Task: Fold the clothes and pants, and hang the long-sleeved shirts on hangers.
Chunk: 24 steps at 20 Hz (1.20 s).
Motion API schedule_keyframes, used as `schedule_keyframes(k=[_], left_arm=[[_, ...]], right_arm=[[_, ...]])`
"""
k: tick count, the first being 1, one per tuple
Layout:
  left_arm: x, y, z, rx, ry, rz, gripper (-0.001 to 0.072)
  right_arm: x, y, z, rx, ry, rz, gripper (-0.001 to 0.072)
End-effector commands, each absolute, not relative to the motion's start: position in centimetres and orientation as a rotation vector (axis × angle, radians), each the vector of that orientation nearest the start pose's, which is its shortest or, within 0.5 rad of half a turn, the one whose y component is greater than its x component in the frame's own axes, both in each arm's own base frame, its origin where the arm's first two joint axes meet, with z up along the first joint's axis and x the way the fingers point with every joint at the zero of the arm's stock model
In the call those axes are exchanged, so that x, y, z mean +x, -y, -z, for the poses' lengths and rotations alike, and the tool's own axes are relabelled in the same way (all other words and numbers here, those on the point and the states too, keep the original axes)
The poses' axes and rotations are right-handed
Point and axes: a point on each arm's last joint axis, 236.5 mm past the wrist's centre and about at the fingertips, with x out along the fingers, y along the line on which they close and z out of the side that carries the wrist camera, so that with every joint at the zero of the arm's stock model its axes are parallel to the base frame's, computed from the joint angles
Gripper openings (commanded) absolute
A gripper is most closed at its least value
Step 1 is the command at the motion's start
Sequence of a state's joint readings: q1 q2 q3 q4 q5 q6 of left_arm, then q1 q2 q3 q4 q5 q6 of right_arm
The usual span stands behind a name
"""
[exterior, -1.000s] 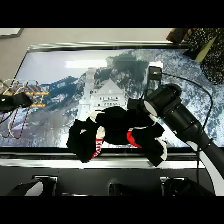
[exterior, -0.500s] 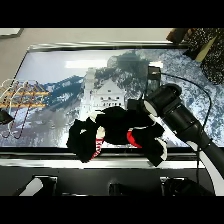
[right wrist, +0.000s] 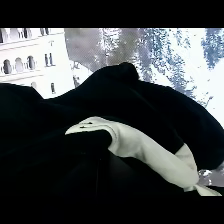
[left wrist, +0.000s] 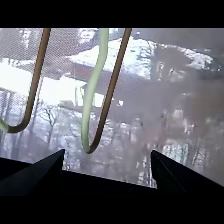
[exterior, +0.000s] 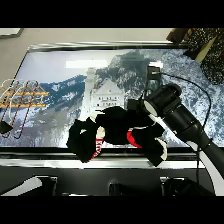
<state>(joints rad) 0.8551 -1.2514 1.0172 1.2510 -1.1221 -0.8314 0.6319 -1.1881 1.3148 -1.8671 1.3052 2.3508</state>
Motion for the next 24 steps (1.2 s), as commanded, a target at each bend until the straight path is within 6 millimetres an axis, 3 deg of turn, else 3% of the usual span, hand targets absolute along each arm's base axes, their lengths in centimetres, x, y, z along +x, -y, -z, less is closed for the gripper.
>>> schedule_keyframes(k=[1,7,21,23,24], left_arm=[[28.8,-21.8,4.9,-0.125,-1.25,0.003,0.0619],[30.0,-22.5,7.7,0.053,-1.307,0.053,0.0612],[30.1,-22.5,11.2,0.026,-1.353,0.07,0.0583],[30.1,-22.5,11.2,0.024,-1.354,0.07,0.0297],[30.2,-22.6,11.2,0.028,-1.349,0.064,0.0264]], right_arm=[[34.4,-16.9,-9.8,0.11,-1.081,0.075,0.0044],[34.4,-16.9,-9.8,0.11,-1.082,0.076,0.0044],[34.4,-16.9,-9.8,0.113,-1.081,0.078,0.0045],[34.4,-16.9,-9.8,0.113,-1.081,0.078,0.0045],[34.4,-16.9,-9.8,0.112,-1.082,0.079,0.0045]])
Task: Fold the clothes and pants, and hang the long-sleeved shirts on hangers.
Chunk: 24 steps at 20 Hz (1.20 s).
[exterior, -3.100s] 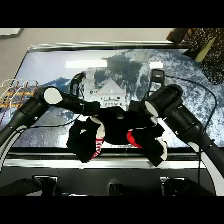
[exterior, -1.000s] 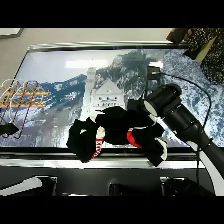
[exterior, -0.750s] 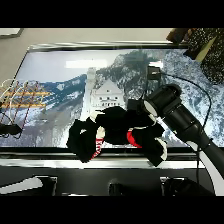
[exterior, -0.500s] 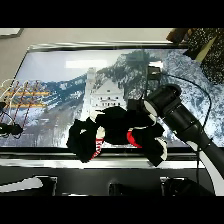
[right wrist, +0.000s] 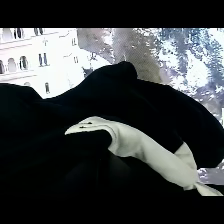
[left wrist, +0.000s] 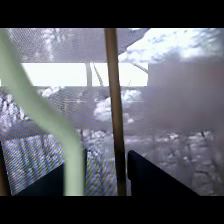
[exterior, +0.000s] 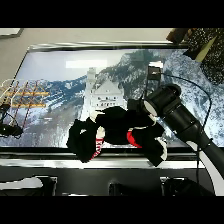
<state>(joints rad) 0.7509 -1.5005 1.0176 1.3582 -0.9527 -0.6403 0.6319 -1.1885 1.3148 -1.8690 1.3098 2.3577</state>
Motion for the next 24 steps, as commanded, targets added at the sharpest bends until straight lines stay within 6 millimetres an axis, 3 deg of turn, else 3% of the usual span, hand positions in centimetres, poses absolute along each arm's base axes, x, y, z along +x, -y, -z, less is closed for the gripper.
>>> schedule_keyframes(k=[1,3,4,8,14,18,21,22,24], left_arm=[[30.3,-22.8,11.2,0.032,-1.344,0.059,0.0258],[30.4,-22.9,11.1,0.036,-1.339,0.054,0.008],[30.5,-22.9,11.0,0.035,-1.335,0.054,0.0042],[32.8,-22.6,8.9,-0.013,-1.24,0.034,0.0041],[37.9,-23.0,-0.1,0.088,-1.019,-0.016,0.004],[41.4,-21.6,-8.6,0.098,-0.771,-0.054,0.004],[42.5,-18.4,-14.9,0.059,-0.589,-0.029,0.004],[42.1,-16.6,-16.0,0.111,-0.581,0.02,0.004],[40.0,-11.6,-16.4,0.235,-0.617,0.195,0.0039]], right_arm=[[34.4,-16.9,-9.8,0.112,-1.081,0.079,0.0045],[34.4,-16.9,-9.8,0.112,-1.081,0.079,0.0045],[34.4,-16.9,-9.8,0.111,-1.081,0.079,0.0045],[34.4,-16.8,-9.8,0.11,-1.08,0.08,0.0045],[34.4,-16.8,-9.8,0.109,-1.081,0.081,0.0045],[34.1,-16.6,-9.6,0.103,-1.094,0.09,0.0045],[34.0,-16.5,-9.6,0.098,-1.097,0.091,0.0045],[34.0,-16.5,-9.6,0.098,-1.097,0.091,0.0045],[34.0,-16.5,-9.5,0.097,-1.101,0.093,0.0045]])
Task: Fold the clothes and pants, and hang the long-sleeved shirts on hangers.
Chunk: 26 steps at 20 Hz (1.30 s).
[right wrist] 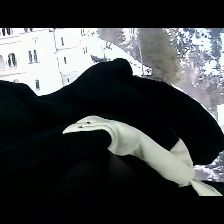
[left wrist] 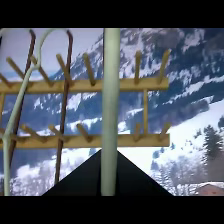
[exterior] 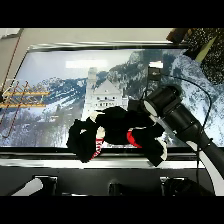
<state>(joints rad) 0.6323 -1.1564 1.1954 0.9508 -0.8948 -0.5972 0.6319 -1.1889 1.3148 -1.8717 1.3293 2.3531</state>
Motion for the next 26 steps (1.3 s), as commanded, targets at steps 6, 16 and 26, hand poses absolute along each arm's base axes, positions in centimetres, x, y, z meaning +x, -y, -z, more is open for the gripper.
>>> schedule_keyframes(k=[6,16,26], left_arm=[[30.4,1.3,-13.1,0.22,-0.713,0.489,0.0039],[18.1,10.6,-10.4,0.43,-0.751,0.915,0.0038],[17.2,10.7,-9.7,0.511,-0.754,0.991,0.0038]], right_arm=[[34.0,-16.5,-9.5,0.099,-1.101,0.093,0.0045],[33.3,-15.7,-9.3,0.077,-1.129,0.125,0.0045],[34.9,-14.0,-8.7,0.046,-1.081,0.23,0.0044]])
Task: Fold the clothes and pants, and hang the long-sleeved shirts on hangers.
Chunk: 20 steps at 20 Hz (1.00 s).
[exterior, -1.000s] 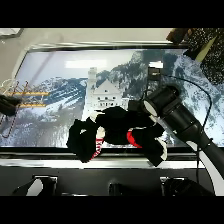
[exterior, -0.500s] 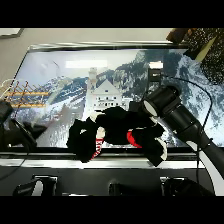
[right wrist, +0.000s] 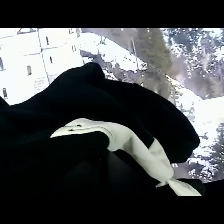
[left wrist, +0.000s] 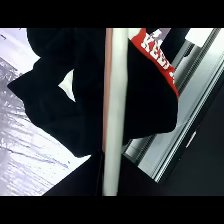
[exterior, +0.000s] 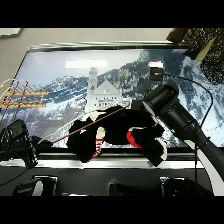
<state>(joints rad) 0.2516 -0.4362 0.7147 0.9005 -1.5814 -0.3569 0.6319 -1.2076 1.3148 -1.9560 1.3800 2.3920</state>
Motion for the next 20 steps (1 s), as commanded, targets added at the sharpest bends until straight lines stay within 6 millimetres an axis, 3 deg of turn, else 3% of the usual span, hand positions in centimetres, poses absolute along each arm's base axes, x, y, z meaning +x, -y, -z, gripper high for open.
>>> schedule_keyframes(k=[1,3,10,15,20], left_arm=[[17.3,10.7,-9.7,0.512,-0.754,0.992,0.0039],[17.2,10.7,-9.6,0.51,-0.757,0.995,0.0038],[17.2,11.2,-8.7,0.508,-0.786,1.066,0.0039],[17.5,11.0,-8.5,0.498,-0.8,1.067,0.0039],[20.0,10.5,-8.1,0.491,-0.779,1.014,0.0039]], right_arm=[[35.0,-14.1,-8.1,0.037,-1.092,0.235,0.0044],[35.5,-14.2,-7.2,0.034,-1.098,0.25,0.0044],[37.1,-14.2,-7.6,0.092,-1.024,0.284,0.0044],[37.0,-14.5,-7.6,0.123,-1.026,0.285,0.0044],[36.3,-14.4,-9.4,0.162,-1.006,0.267,0.0044]])
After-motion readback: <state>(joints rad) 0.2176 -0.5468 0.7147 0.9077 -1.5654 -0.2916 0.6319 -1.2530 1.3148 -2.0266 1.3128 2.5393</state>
